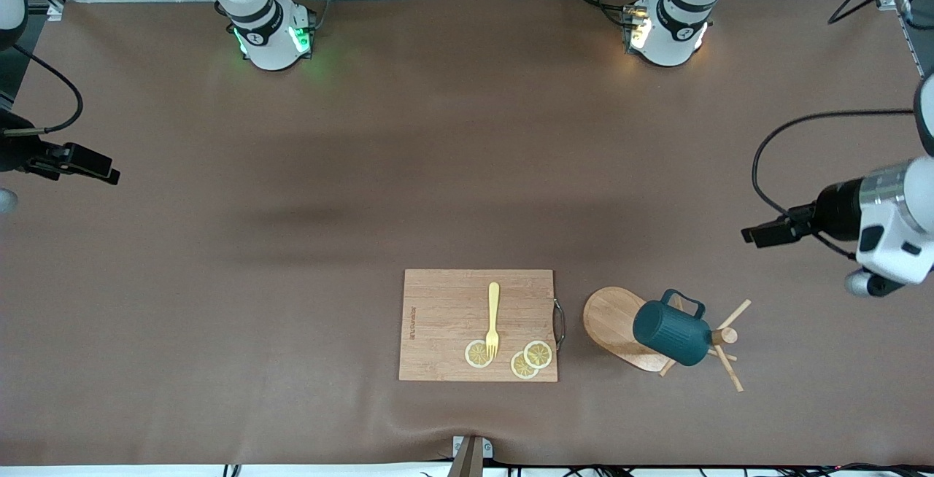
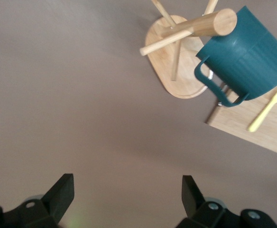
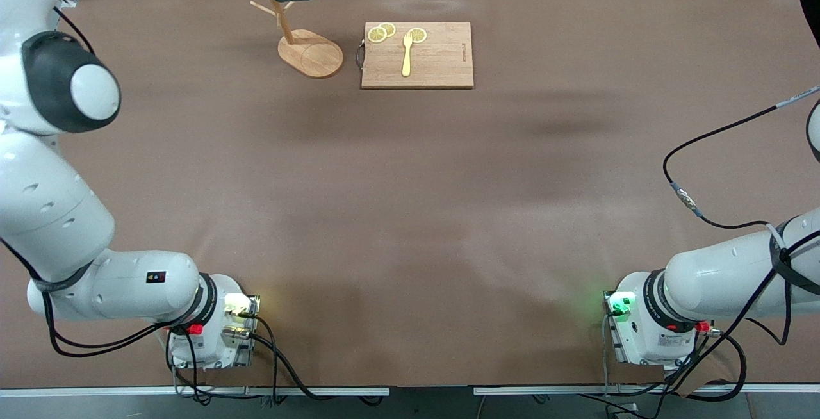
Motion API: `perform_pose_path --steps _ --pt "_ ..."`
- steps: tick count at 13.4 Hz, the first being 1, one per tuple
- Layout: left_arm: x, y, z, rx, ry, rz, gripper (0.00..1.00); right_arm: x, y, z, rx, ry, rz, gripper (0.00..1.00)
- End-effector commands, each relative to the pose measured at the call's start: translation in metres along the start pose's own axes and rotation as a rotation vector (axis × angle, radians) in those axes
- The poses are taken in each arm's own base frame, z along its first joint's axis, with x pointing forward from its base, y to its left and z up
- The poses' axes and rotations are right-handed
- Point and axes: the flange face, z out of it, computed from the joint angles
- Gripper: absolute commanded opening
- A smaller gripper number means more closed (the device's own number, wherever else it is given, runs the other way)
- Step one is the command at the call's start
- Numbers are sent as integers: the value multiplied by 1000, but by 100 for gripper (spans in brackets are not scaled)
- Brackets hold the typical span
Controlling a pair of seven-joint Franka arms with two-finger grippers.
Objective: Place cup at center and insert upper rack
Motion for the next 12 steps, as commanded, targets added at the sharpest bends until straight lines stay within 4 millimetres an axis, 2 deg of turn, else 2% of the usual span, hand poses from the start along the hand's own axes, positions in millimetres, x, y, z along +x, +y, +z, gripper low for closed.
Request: perform_pose_path --steps 1,3,5,8,10,12 --pt "-45 -31 -3 61 91 88 100 -1 -2 -5 2 11 0 100" --pt "-69 -33 -18 134 142 127 100 0 -3 -5 0 14 -3 100" --pt "-88 -45 -40 169 191 145 100 0 -3 -5 0 14 -3 100" --pt "-103 -70 -65 174 222 224 100 0 -2 -5 0 16 -1 100" --pt "-115 -66 -71 173 231 236 100 0 1 -5 2 16 3 100" --pt "-117 -63 -66 145 213 235 100 0 0 -5 1 16 2 100"
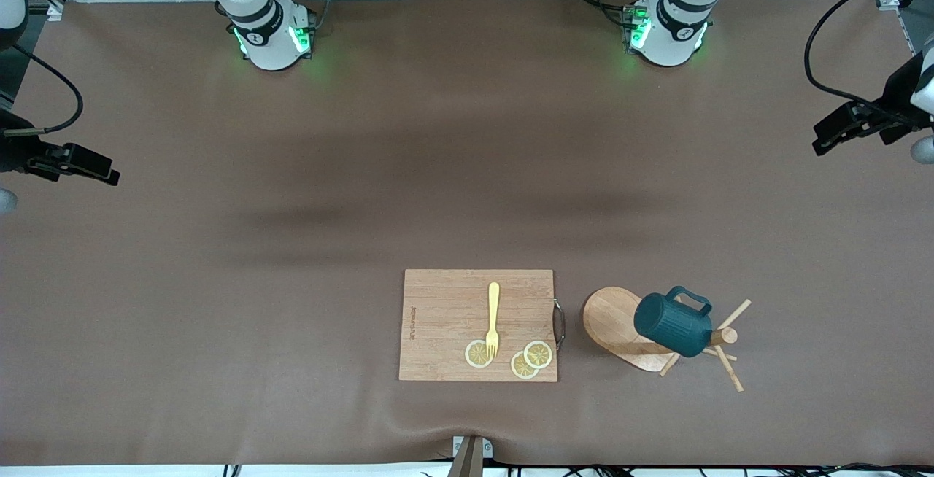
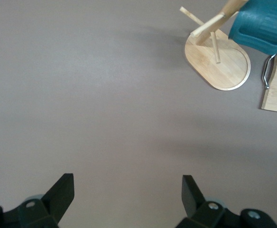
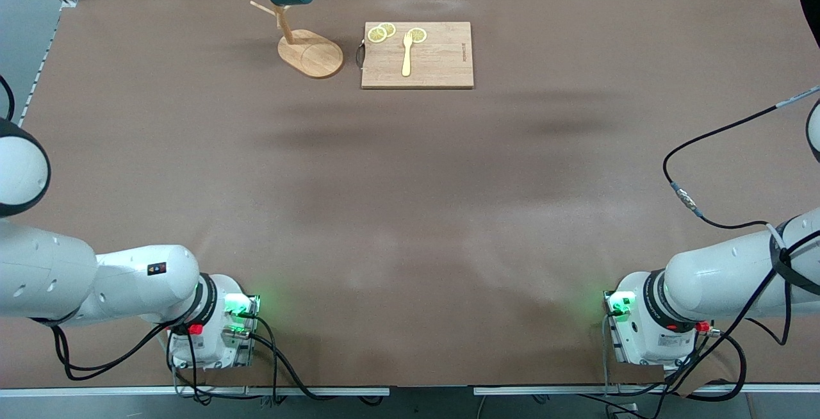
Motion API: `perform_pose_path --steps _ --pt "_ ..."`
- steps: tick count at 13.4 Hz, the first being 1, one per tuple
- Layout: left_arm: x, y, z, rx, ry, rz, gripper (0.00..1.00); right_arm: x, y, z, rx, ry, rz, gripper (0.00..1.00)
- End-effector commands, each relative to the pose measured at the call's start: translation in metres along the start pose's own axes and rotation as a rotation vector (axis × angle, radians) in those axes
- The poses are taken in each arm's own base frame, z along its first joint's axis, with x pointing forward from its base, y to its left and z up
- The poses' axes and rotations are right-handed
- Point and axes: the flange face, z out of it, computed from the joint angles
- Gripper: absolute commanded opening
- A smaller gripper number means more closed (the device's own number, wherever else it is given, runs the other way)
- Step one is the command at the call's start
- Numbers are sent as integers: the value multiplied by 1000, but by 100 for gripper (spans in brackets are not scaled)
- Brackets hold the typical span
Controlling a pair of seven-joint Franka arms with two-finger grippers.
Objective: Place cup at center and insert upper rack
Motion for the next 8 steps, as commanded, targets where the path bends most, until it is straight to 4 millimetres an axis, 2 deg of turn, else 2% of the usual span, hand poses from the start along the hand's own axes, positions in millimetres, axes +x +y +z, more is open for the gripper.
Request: perform_pose_path --steps 1,8 --pt "-9 4 6 -47 -5 -1 100 -1 1 -4 0 9 3 100" --pt "-6 12 15 -45 -14 12 100 -1 3 -4 4 9 7 100"
